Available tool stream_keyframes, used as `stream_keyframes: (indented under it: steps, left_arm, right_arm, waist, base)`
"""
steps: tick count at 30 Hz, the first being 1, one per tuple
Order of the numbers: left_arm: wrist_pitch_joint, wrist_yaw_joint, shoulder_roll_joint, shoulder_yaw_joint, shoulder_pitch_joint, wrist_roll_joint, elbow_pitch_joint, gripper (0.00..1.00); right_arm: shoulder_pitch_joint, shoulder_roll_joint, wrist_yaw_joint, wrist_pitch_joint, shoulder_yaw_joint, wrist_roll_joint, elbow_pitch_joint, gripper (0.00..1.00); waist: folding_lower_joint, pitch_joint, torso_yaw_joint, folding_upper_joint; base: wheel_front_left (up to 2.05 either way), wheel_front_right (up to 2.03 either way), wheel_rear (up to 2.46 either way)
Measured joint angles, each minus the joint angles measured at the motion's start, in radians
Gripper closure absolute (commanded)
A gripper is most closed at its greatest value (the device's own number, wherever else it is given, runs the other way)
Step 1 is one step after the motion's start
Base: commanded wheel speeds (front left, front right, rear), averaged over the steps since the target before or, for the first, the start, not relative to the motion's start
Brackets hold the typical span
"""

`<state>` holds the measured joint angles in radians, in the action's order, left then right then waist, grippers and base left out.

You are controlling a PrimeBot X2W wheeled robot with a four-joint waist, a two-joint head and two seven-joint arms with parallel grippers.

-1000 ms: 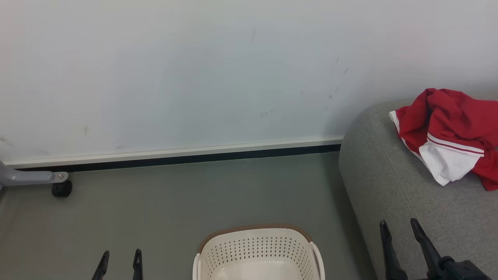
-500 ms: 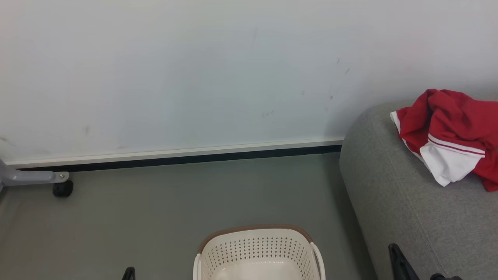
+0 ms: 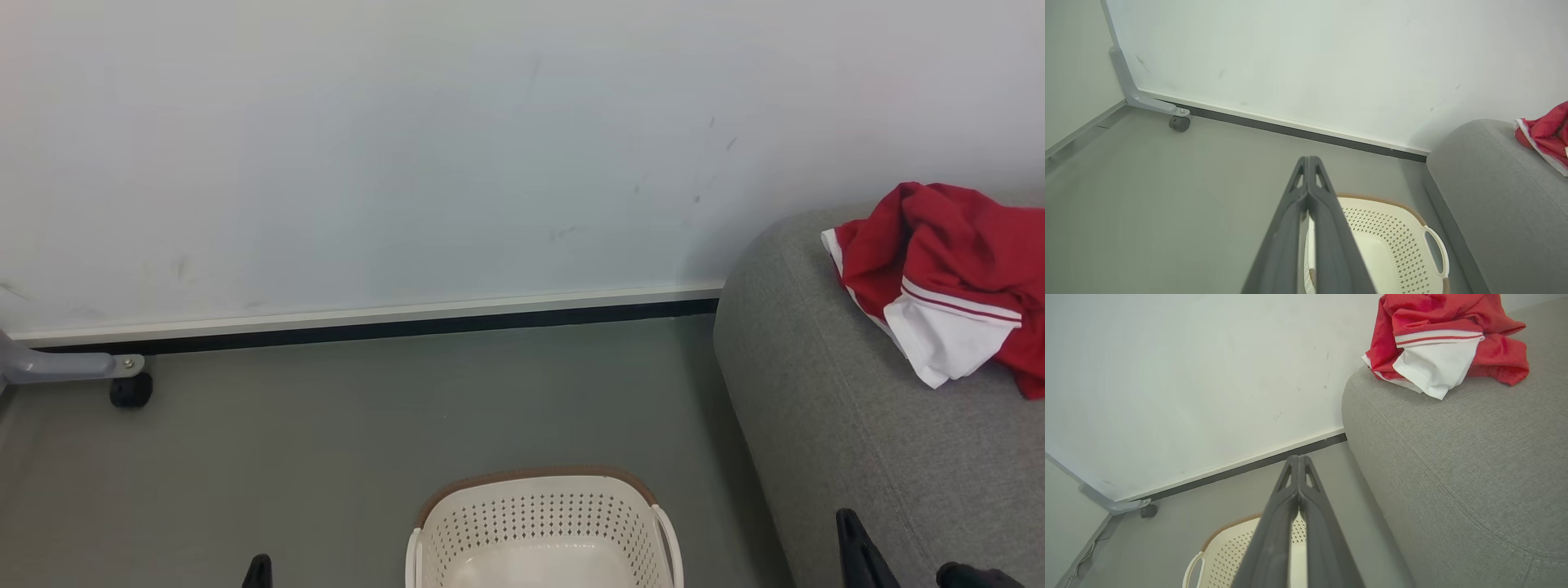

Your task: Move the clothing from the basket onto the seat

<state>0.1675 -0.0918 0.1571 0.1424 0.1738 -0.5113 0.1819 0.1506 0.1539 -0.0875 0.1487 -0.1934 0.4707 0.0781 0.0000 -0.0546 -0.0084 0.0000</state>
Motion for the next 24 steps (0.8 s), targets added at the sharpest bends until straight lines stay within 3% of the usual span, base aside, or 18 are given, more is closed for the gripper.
stream_keyframes:
  steps: [24]
  left_arm:
    - [-0.084, 0.062, -0.032, -0.068, -0.071, -0.312, 0.030, 1.00]
  right_arm:
    - [-0.065, -0.033, 0.054, -0.079, 0.096, 0.326, 0.062, 1.00]
  waist:
    - [0.0000, 0.016, 0.002, 0.0000]
  base:
    - [0.00, 0.00, 0.00]
